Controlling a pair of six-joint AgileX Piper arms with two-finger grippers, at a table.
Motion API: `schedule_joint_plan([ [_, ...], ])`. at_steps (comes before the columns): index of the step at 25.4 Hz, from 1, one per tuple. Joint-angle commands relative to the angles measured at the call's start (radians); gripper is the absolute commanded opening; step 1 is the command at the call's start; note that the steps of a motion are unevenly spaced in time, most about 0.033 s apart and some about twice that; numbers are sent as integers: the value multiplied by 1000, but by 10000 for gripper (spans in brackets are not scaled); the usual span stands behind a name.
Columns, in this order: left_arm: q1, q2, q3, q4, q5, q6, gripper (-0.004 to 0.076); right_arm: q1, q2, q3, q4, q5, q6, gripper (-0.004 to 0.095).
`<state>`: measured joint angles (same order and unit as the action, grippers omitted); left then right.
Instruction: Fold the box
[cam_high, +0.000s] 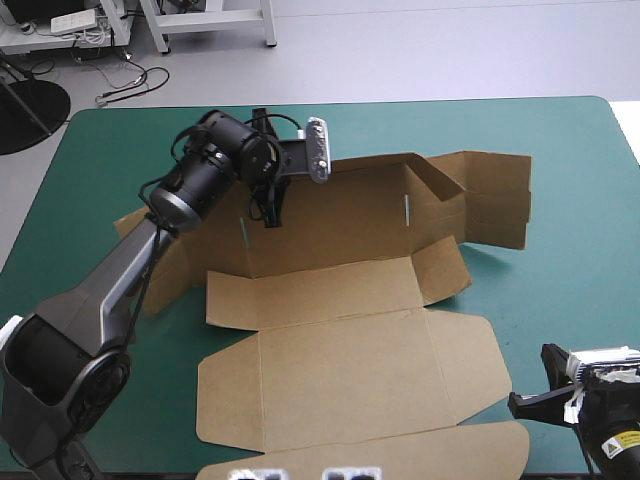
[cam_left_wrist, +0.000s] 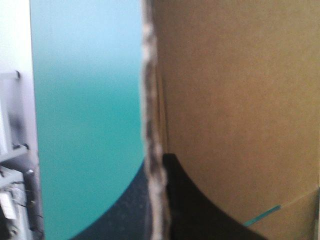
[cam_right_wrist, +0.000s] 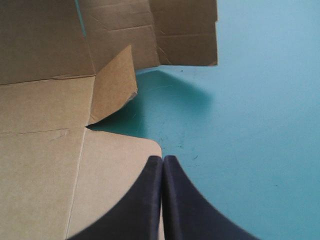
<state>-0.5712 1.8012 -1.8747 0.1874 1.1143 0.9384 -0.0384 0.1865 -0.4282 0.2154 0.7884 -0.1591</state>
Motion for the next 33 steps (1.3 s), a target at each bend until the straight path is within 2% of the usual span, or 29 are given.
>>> schedule_joint_plan([
  [1,-114,-56,-38,86,-93,0,-10,1,19,-27,7,-68,0,-19],
  [6,-240,-56,-38,167,-160,-55,-10,1,19,-27,7,-68,0,-19],
  [10,-307,-56,-9,320,-263,-238,-10,1,19,-27,5,-66,6,-19],
  [14,-307,-56,80,413,-271,-343,-10,1,19,-36,5,-67,36,-19],
  [16,-317,-58,169,523,-273,-456,-10,1,28,-63,1,-65,38,-19],
  [18,-338,-77,279,690,-297,-649,-10,1,72,-120,-16,-61,46,-19],
  [23,-379,-117,407,868,-302,-831,-10,1,182,-226,-27,-110,74,-19],
  [28,-399,-147,444,899,-300,-878,-10,1,336,-382,-27,-176,112,-19],
  [33,-405,-152,446,895,-275,-907,-10,1,542,-585,-20,-172,136,-20],
])
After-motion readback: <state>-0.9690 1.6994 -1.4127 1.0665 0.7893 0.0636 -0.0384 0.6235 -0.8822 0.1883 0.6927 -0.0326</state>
